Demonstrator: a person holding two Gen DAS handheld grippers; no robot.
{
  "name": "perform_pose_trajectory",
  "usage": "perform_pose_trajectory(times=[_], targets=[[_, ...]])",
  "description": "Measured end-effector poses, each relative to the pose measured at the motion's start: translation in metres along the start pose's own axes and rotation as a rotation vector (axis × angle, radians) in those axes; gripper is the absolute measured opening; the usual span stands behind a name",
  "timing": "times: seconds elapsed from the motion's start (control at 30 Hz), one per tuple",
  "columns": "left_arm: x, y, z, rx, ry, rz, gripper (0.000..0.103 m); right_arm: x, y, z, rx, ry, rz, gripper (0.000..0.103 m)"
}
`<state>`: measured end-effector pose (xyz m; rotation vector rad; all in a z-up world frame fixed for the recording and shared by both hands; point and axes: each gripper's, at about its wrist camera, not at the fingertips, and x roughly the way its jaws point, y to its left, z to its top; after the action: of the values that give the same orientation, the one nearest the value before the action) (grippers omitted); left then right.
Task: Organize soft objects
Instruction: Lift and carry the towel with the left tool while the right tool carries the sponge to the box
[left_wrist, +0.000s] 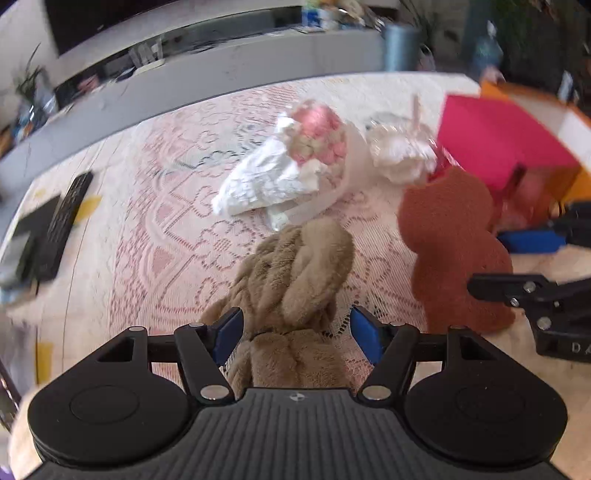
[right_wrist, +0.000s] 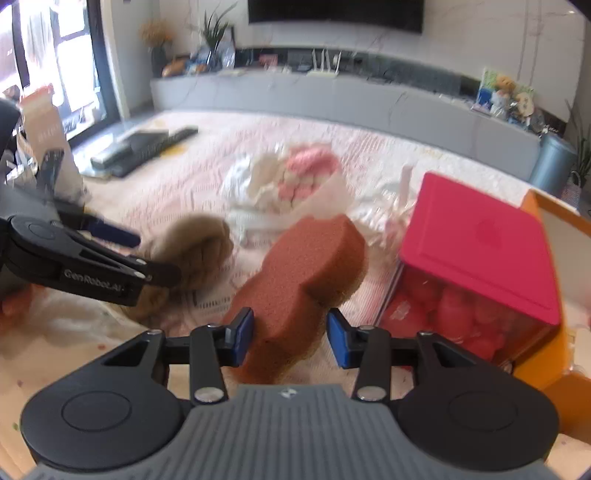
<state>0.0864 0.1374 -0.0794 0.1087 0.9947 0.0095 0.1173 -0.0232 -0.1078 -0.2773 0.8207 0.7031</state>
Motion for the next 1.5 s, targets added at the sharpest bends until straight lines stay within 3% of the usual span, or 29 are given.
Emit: perform_pose_trajectory(times=[0.1,0.2,0.37,0.5,0.57,0.73,1.03,1.17,1.5], targets=[[0.012,-0.013,0.003,0.082,0.021,0.049,0.078,0.008,0.002,0.002,-0.009,0.027,0.009,0.043],[0.023,-0.02,0.004,0.103,0.036,0.1,0.07,0.014,0.0,0.005,0.021,0.036,0.024,0.045],[0.031,-0.023,0.001,0.109,0.039,0.148,0.055,0.026,-0.019,0.006,0.194,0.063,0.101,0.048],[0.025,-0.02,0.001,0.068,0.018,0.153,0.043,0.035,-0.027,-0.001,0.318,0.08,0.146,0.041],[0.022,-0.017,0.002,0.045,0.002,0.152,0.036,0.032,-0.023,-0.001,0.304,0.073,0.139,0.039],[-0.001,-0.019,0.002,-0.036,-0.076,0.128,0.035,0.017,-0.015,0.003,0.246,0.031,0.117,0.037],[-0.057,-0.028,0.004,-0.196,-0.165,0.004,0.034,-0.045,-0.018,0.015,0.18,-0.098,0.086,0.037],[-0.08,-0.034,0.016,-0.244,-0.205,-0.11,0.034,-0.083,-0.03,0.016,0.159,-0.153,0.049,0.037],[-0.087,-0.088,0.084,-0.221,-0.273,-0.338,0.034,-0.146,-0.11,0.016,0.151,-0.186,-0.14,0.037]])
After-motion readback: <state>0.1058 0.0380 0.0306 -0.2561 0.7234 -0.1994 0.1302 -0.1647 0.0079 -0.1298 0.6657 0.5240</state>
